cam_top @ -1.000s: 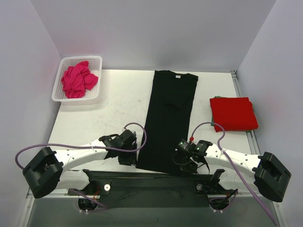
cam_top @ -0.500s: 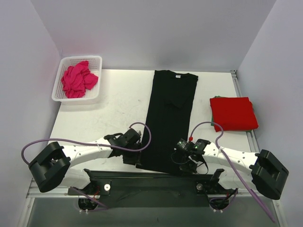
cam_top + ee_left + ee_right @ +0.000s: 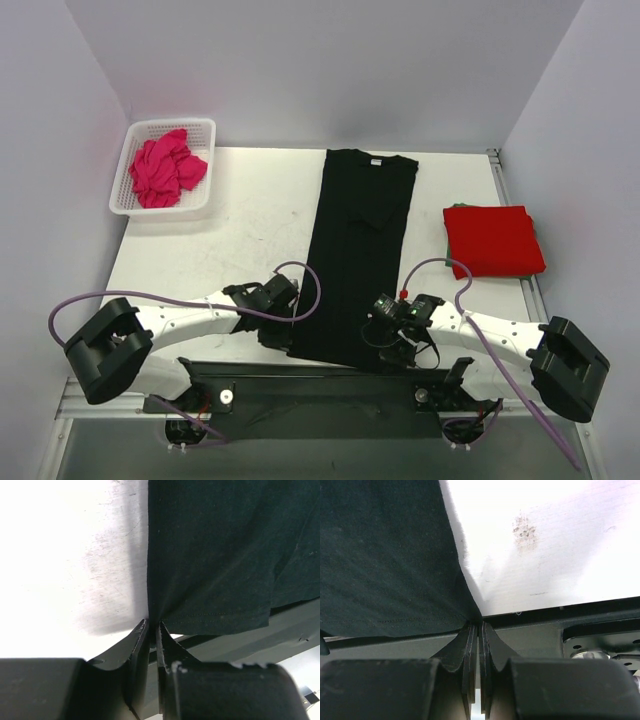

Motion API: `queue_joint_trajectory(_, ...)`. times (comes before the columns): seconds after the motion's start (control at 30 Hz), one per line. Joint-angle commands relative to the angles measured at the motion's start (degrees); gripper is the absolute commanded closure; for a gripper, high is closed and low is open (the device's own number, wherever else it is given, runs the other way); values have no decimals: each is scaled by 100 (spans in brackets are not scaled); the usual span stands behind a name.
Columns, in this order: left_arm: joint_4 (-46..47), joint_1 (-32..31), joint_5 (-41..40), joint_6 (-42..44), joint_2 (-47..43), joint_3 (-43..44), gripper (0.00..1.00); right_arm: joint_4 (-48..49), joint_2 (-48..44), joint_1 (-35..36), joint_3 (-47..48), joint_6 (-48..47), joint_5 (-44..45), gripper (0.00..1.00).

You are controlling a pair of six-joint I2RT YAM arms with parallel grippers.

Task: Fold and stack the t-shirts
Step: Grab the bottom of the folded rectangular tshirt with both arms

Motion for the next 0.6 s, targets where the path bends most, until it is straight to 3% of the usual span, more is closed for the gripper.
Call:
queue_joint_trajectory(0.0,-501,-29,-244,119,-72,106,80,-359,-77,-4,14,151,298,100)
queue_joint_trajectory(0.2,-554,-29,-297,136,-133,124,80,-386,-69,5,23,186,298,100)
queue_joint_trajectory(0.37,-195,-29,-34,259,-326,1,99,-403,-104,5,67,178,342,100)
queue_joint_trajectory(0.57,52,-29,152,338,-616,-122,100,-474,-375,67,216,160,421,100)
